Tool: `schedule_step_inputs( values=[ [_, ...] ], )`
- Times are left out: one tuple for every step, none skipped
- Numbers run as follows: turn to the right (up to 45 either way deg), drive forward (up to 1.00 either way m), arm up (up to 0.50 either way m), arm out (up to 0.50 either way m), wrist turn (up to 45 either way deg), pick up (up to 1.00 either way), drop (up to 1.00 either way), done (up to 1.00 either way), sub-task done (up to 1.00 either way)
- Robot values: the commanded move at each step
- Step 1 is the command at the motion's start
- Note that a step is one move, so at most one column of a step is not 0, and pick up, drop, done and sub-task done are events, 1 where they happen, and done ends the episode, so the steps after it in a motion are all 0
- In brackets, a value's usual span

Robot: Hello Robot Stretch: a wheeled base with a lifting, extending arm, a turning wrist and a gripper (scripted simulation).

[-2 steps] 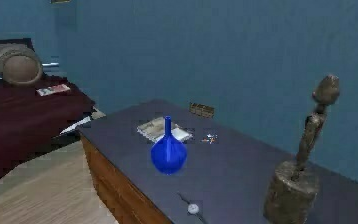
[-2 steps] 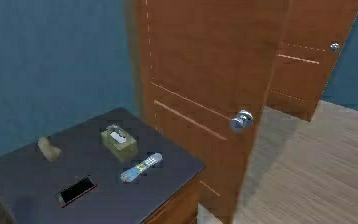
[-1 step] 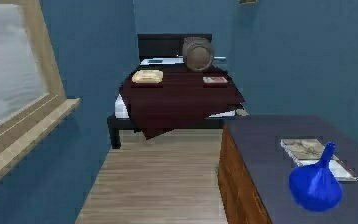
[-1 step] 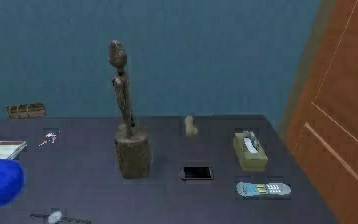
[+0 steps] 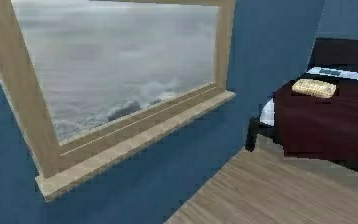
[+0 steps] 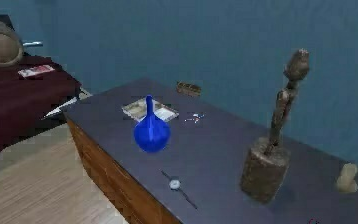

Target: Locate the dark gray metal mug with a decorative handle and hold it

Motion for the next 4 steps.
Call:
schedule_step_inputs(
  values=[
    [-42.0,0.00,0.00,0.00,0.0,0.00,0.00,0.00,0.00],
    [0.0,0.05,0.00,0.00,0.0,0.00,0.00,0.00,0.00],
    [-45.0,0.00,0.00,0.00,0.0,0.00,0.00,0.00,0.00],
    [-45.0,0.00,0.00,0.00,0.0,0.00,0.00,0.00,0.00]
  ],
)
